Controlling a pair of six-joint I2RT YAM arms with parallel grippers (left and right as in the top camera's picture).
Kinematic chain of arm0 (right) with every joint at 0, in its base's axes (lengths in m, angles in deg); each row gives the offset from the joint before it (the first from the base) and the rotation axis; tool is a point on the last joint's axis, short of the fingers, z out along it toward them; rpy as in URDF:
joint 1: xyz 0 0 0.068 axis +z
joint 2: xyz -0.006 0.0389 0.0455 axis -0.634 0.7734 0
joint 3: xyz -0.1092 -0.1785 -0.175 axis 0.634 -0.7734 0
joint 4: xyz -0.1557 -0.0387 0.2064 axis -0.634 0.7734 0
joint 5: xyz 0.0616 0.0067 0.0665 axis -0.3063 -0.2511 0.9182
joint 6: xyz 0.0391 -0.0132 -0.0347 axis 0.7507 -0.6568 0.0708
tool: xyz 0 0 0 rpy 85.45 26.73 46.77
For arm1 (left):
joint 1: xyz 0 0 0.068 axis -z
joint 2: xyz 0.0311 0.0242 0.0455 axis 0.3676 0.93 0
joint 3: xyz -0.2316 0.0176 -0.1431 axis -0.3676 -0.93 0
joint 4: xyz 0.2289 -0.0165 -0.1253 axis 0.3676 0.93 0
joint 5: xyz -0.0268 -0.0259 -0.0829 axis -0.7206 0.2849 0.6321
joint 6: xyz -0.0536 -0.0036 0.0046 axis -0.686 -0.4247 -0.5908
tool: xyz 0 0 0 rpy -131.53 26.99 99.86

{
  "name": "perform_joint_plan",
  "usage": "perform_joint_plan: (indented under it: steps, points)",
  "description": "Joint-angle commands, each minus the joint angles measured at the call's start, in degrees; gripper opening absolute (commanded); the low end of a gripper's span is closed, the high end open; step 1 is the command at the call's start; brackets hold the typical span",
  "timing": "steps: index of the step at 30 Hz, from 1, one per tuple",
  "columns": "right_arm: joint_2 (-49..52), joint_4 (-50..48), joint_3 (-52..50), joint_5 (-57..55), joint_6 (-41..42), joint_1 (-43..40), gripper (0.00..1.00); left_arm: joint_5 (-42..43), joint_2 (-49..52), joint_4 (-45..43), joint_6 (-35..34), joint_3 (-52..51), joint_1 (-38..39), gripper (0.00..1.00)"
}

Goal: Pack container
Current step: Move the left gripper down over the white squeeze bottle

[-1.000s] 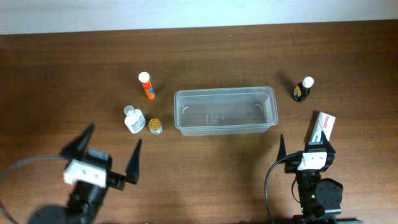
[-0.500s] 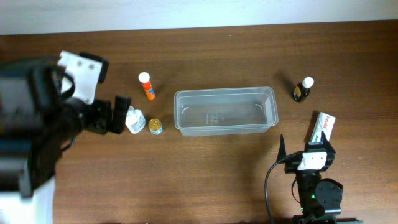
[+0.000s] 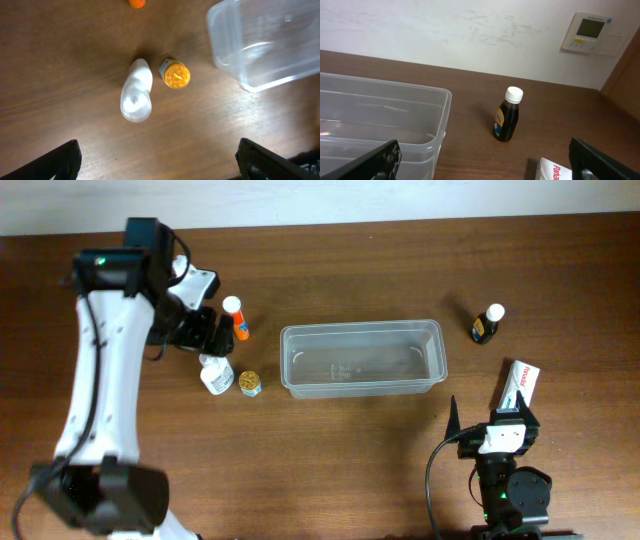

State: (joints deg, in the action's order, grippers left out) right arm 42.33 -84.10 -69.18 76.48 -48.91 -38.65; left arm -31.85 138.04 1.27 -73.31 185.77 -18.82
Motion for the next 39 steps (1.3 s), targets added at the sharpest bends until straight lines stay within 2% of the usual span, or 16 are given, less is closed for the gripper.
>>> perform_joint_plan:
  steps: [1, 5, 11, 14, 16, 17, 20, 33, 39]
  points:
    - [-0.4, 0.4, -0.3, -0.9, 0.9, 0.4, 0.98, -1.1, 5.6, -0.4, 1.4, 0.6, -0.3, 0.99]
    - [-0.4, 0.4, -0.3, -0.9, 0.9, 0.4, 0.98, -3.0, 10.5, -0.5, 3.1, 0.6, -0.3, 0.99]
    - [-0.4, 0.4, -0.3, -0.9, 0.9, 0.4, 0.98, -3.6, 12.4, -0.4, 4.9, 0.5, -0.3, 0.98]
    - [-0.4, 0.4, -0.3, -0.9, 0.9, 0.4, 0.98, -3.9, 12.4, -0.9, 7.3, 0.5, -0.3, 0.91]
    - [-0.4, 0.4, -0.3, -0.9, 0.9, 0.4, 0.98, -3.8, 12.4, -1.6, 7.8, 0.5, -0.3, 0.89]
    - [-0.4, 0.4, -0.3, -0.9, 0.9, 0.4, 0.98, -3.8, 12.4, -1.9, 7.8, 0.5, -0.3, 0.84]
    - [-0.4, 0.4, -0.3, -0.9, 0.9, 0.4, 0.98, -3.8, 12.4, -2.3, 7.8, 0.3, -0.3, 0.77]
    - [-0.4, 0.4, -0.3, -0.9, 0.9, 0.4, 0.98, -3.8, 12.5, -3.6, 8.6, -0.8, -0.3, 0.7]
    - [-0.4, 0.4, -0.3, -0.9, 0.9, 0.4, 0.98, -3.8, 12.4, -5.8, 8.6, -4.9, -0.3, 0.7]
